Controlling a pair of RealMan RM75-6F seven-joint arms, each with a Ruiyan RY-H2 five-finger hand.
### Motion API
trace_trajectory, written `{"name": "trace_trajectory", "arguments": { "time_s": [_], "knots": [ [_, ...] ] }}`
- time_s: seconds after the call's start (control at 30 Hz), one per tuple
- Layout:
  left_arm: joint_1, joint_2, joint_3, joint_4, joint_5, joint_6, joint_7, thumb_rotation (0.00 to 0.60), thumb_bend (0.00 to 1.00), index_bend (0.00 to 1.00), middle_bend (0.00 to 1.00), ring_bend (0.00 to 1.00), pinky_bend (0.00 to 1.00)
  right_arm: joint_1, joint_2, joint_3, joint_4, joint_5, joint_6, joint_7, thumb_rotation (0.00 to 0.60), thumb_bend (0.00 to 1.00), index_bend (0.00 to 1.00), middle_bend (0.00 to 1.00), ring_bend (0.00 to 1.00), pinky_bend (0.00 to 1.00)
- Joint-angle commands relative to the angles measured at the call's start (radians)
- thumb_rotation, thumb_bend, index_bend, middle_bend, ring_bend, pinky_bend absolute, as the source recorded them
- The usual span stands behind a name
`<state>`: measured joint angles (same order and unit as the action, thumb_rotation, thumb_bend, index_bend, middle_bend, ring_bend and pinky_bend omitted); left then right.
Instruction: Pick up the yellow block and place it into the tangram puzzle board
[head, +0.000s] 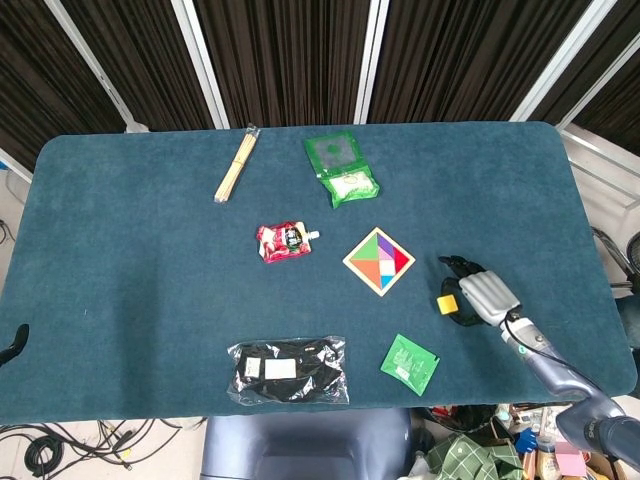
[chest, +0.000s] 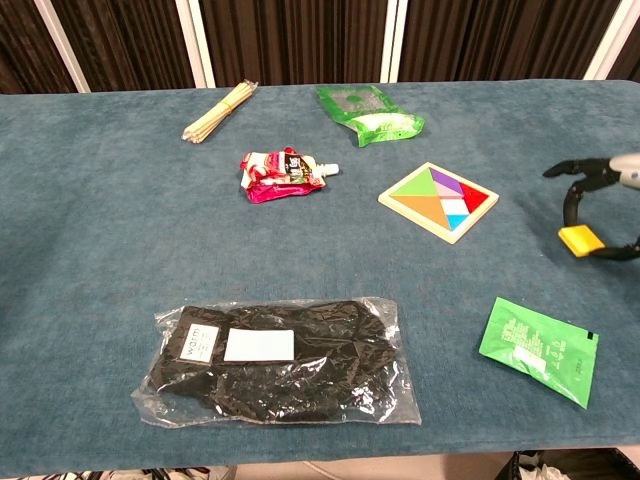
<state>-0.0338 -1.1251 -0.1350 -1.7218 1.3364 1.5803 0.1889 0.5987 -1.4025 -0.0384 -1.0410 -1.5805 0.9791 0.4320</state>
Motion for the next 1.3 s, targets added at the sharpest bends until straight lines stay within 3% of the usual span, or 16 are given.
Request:
{"name": "trace_trajectory", "arguments": {
  "time_s": [0.03, 0.23, 0.37, 0.57, 0.73, 0.9, 1.1, 1.3],
  "knots": [
    [0.001, 0.003, 0.0, -0.004, -0.001, -0.001, -0.005, 0.6, 0.31, 0.0, 0.0, 0.0, 0.0, 0.068, 0.098, 0.061, -0.161, 0.12, -0.169, -0.09, 0.6, 0.34, 0.51, 0.0, 0.0, 0.14],
    [0.001, 0.009, 0.0, -0.011, -0.004, -0.007, -0.018, 0.6, 0.31, 0.0, 0.0, 0.0, 0.0, 0.143, 0.146, 0.147, -0.304, 0.356, -0.323, -0.278, 0.6, 0.33, 0.51, 0.0, 0.0, 0.14],
    [0.0, 0.014, -0.001, -0.017, -0.008, -0.014, -0.029, 0.6, 0.31, 0.0, 0.0, 0.0, 0.0, 0.201, 0.141, 0.157, -0.361, 0.558, -0.357, -0.481, 0.6, 0.32, 0.52, 0.0, 0.0, 0.14],
    [0.002, 0.019, -0.002, -0.025, -0.002, -0.011, -0.048, 0.6, 0.31, 0.0, 0.0, 0.0, 0.0, 0.302, 0.063, 0.137, -0.425, 0.906, -0.225, -0.808, 0.6, 0.32, 0.53, 0.0, 0.0, 0.14],
    [0.002, 0.023, -0.002, -0.031, -0.006, -0.016, -0.056, 0.6, 0.31, 0.0, 0.0, 0.0, 0.0, 0.375, -0.012, 0.145, -0.454, 1.125, -0.116, -0.965, 0.6, 0.32, 0.53, 0.0, 0.0, 0.14],
    [0.003, 0.027, -0.004, -0.038, -0.013, -0.019, -0.063, 0.6, 0.32, 0.0, 0.0, 0.0, 0.0, 0.408, -0.081, 0.173, -0.442, 1.226, -0.042, -1.022, 0.6, 0.32, 0.53, 0.0, 0.0, 0.14],
    [0.003, 0.029, -0.004, -0.042, -0.015, -0.019, -0.062, 0.6, 0.32, 0.0, 0.0, 0.0, 0.0, 0.418, -0.126, 0.225, -0.409, 1.304, -0.042, -1.011, 0.6, 0.32, 0.53, 0.0, 0.0, 0.14],
    [0.003, 0.029, -0.003, -0.043, -0.017, -0.02, -0.059, 0.6, 0.32, 0.0, 0.0, 0.0, 0.0, 0.415, -0.158, 0.243, -0.365, 1.291, -0.055, -0.989, 0.6, 0.31, 0.53, 0.0, 0.0, 0.14]
  ]
}}
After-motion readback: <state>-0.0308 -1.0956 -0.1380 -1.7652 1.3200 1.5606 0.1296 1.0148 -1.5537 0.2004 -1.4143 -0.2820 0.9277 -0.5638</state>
